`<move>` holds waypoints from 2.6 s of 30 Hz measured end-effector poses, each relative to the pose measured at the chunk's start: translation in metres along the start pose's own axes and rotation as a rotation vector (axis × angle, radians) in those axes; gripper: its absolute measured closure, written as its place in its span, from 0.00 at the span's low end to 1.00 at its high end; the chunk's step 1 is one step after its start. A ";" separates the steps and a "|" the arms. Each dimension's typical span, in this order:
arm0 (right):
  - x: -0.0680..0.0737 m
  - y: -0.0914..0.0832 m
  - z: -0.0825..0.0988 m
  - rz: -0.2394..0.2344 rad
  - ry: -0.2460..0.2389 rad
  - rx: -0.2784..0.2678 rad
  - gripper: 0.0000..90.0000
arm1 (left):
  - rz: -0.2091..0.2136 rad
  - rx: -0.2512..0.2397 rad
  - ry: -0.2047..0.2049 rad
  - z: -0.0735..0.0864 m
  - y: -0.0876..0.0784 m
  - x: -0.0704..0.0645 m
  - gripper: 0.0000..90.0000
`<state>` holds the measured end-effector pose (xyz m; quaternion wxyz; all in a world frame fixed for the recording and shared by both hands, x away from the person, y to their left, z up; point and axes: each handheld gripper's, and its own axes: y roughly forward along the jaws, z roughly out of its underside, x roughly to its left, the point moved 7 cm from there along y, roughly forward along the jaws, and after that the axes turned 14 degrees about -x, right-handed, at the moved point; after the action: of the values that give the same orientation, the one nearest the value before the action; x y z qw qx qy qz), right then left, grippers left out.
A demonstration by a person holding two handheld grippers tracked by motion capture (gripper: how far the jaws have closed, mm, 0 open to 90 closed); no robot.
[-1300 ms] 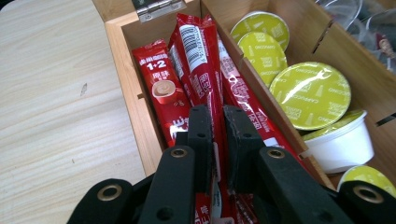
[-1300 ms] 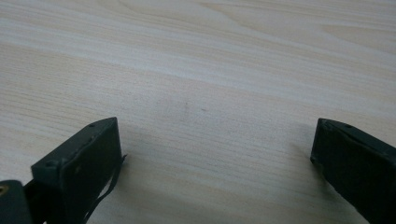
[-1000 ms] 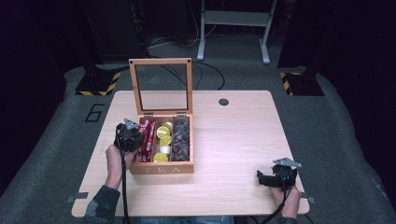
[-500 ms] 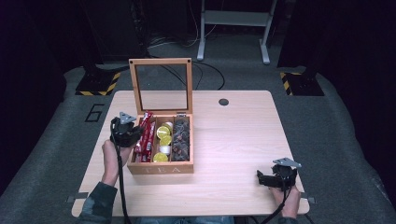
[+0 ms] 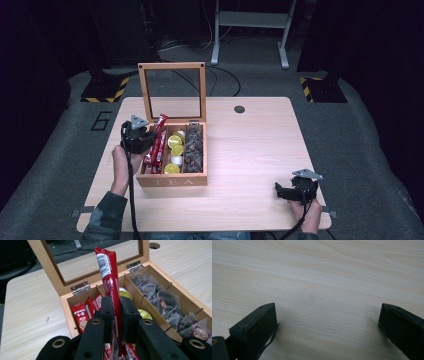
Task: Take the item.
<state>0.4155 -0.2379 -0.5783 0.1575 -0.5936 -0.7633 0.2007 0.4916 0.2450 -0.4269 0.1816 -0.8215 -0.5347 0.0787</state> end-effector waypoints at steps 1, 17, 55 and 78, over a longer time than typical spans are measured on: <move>0.000 0.000 0.000 0.000 0.000 0.000 0.02 | 0.002 -0.003 0.001 -0.001 0.000 -0.001 0.90; 0.000 0.000 0.000 0.000 -0.004 -0.001 0.02 | 0.041 -0.033 0.027 -0.018 0.003 -0.019 0.90; 0.000 0.000 0.000 -0.001 -0.003 -0.001 0.02 | 0.175 -0.074 0.098 -0.061 0.048 -0.098 0.90; 0.000 0.000 0.000 -0.003 -0.004 -0.001 0.02 | 0.247 -0.047 0.092 -0.063 0.088 -0.149 0.90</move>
<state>0.4155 -0.2378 -0.5782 0.1559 -0.5922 -0.7645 0.2012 0.5255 0.0646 -0.4119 0.1757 -0.8879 -0.4221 0.0504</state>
